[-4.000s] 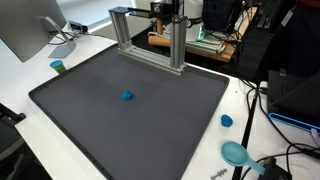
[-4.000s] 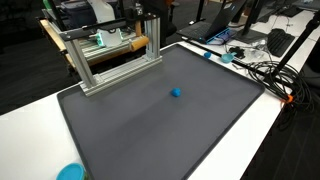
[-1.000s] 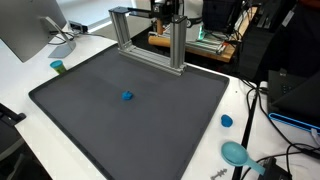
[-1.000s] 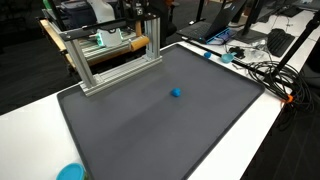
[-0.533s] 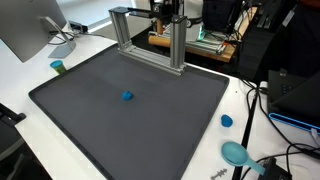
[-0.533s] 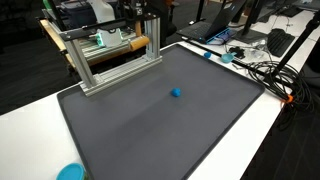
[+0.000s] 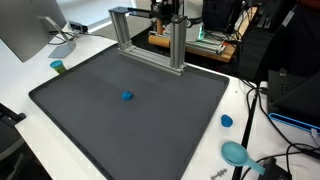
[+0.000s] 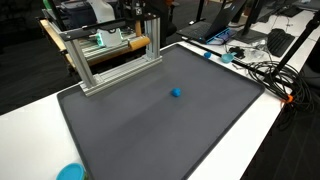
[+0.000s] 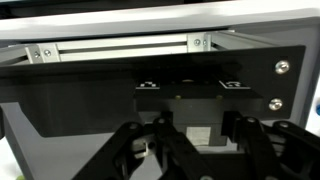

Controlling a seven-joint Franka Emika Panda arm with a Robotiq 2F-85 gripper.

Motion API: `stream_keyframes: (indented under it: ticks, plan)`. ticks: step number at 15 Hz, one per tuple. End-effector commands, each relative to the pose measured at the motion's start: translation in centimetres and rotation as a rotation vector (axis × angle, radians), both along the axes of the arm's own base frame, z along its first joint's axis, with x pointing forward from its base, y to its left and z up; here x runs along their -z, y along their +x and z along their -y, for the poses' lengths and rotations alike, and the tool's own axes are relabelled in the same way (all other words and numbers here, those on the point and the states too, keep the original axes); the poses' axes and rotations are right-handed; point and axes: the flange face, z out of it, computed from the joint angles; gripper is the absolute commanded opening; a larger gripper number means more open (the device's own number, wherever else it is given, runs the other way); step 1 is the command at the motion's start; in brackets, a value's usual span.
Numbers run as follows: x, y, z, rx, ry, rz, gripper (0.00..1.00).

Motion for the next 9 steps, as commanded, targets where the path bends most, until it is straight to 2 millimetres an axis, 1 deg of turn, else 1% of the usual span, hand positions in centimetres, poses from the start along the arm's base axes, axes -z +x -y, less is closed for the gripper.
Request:
stream_keyframes:
  ticks: [1,4,5,6,7,8,9]
  plan:
    - [-0.8,-0.9,-0.5,0.074,-0.016,0.046,0.27]
    - [-0.9,-1.0,-1.1,0.074,-0.051,0.024,0.27]
    - [-0.9,-0.9,-1.3,0.077,-0.058,0.025,0.77]
    - [-0.9,-0.9,-1.4,0.072,-0.050,0.021,0.74]
    - [-0.9,-0.9,-1.5,0.077,-0.051,0.024,0.33]
    - [-1.0,-0.8,-1.6,0.073,-0.048,0.023,0.37]
    - [-1.0,-0.8,-1.6,0.069,-0.047,0.024,0.36]
